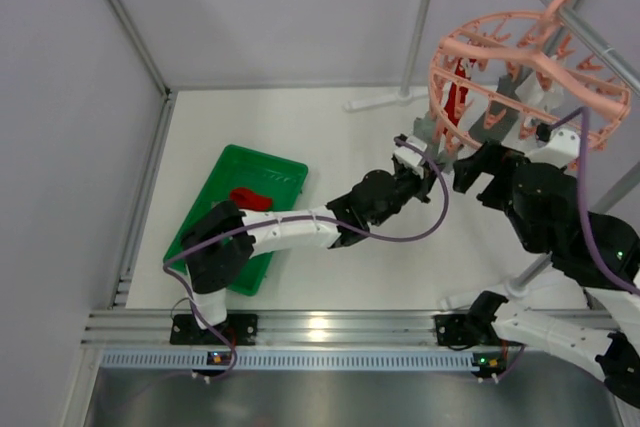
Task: Remove the socks clipped to the hanger
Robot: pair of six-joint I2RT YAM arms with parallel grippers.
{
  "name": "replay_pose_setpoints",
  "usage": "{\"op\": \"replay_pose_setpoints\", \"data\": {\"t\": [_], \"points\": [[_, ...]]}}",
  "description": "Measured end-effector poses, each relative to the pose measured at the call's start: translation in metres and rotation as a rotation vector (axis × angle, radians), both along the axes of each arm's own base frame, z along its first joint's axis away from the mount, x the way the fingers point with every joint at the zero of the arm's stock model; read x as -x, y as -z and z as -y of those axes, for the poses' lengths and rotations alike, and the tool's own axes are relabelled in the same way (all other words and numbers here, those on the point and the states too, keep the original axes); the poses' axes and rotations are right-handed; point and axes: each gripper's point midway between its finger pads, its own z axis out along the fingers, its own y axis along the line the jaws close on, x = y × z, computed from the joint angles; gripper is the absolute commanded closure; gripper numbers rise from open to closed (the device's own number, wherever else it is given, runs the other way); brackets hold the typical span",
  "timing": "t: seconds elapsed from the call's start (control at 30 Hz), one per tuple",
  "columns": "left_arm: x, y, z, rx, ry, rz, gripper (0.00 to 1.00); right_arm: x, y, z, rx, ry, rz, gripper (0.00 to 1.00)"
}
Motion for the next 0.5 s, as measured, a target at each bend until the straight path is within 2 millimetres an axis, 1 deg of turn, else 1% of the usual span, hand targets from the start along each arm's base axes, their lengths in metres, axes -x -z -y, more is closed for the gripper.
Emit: {"op": "replay_pose_setpoints", "data": {"t": [0.1,0.17,0.23,0.27,0.3,0.37,0.47,0.5], "points": [[0.006,-0.001,-0.001,-0.03,-0.073,0.036,1.0,0.013,-0.008,0.003,-0.072,-0.049,0.03,0.01],[0.015,0.0,-0.001,-0.061,-0.112,0.064,1.0,0.023,-0.018,0.007,-0.132,-0.068,0.057,0.01],[0.027,0.0,0.0,-0.096,-0.152,0.097,1.0,0.028,-0.031,0.006,-0.172,-0.092,0.07,0.01],[0.033,-0.003,0.001,-0.109,-0.169,0.113,1.0,0.028,-0.037,0.003,-0.189,-0.103,0.072,0.03],[0.038,-0.005,0.003,-0.12,-0.191,0.128,1.0,0.027,-0.04,0.0,-0.195,-0.112,0.071,0.08],[0.044,-0.011,0.006,-0.135,-0.239,0.153,1.0,0.024,-0.044,-0.009,-0.206,-0.127,0.059,0.11],[0.051,-0.013,0.009,-0.173,-0.314,0.182,1.0,0.018,-0.037,-0.025,-0.195,-0.152,0.019,0.12],[0.053,-0.011,0.01,-0.19,-0.334,0.19,1.0,0.016,-0.035,-0.03,-0.191,-0.161,0.006,0.14]]}}
